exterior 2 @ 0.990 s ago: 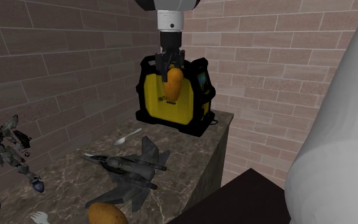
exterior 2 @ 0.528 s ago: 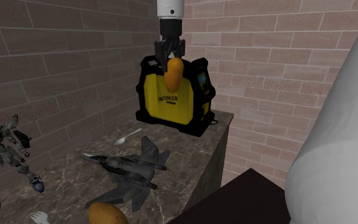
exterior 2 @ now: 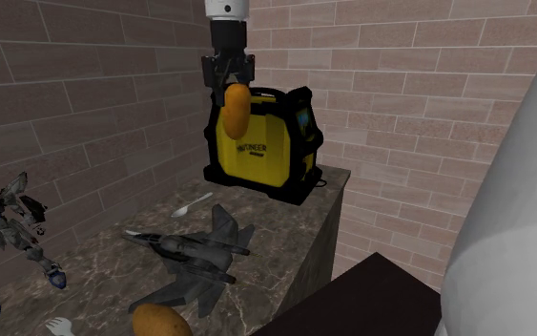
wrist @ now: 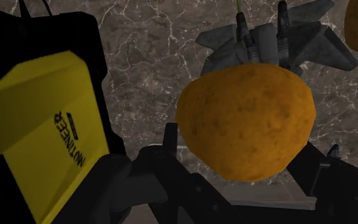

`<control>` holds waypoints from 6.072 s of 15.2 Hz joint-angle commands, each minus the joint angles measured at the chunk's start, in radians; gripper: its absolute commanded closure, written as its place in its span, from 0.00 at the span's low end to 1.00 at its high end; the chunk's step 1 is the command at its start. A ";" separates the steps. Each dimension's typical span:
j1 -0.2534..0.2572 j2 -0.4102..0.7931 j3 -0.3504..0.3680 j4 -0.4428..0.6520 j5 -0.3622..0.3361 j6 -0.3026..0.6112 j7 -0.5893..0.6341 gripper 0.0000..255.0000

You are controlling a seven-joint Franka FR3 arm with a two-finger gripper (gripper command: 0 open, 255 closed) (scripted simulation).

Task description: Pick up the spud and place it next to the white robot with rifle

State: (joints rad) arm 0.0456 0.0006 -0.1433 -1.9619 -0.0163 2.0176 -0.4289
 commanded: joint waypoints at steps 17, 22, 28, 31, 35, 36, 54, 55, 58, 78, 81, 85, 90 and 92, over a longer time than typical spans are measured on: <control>0.211 0.096 0.201 0.131 -0.029 -0.046 0.423 1.00; 0.274 0.176 0.246 0.236 -0.046 -0.077 0.534 1.00; 0.283 0.201 0.250 0.202 -0.052 -0.019 0.552 1.00; 0.283 0.211 0.250 0.175 -0.054 0.019 0.555 1.00; 0.283 0.227 0.249 0.141 -0.058 0.068 0.558 1.00; 0.283 0.231 0.249 0.134 -0.059 0.080 0.559 1.00; 0.287 0.341 0.241 0.033 -0.082 0.289 0.581 1.00; 0.288 0.349 0.240 0.030 -0.084 0.300 0.582 1.00; 0.289 0.373 0.238 0.021 -0.089 0.333 0.587 1.00; 0.304 0.565 0.215 0.011 -0.125 0.534 0.618 1.00; 0.307 0.598 0.211 0.018 -0.130 0.561 0.622 1.00; 0.311 0.644 0.205 0.029 -0.136 0.595 0.628 1.00; 0.317 0.703 0.197 0.048 -0.143 0.635 0.634 1.00; 0.318 0.718 0.195 0.053 -0.144 0.645 0.636 1.00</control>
State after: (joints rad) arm 0.3626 0.7024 0.0530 -1.9044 -0.1608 2.6677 0.2058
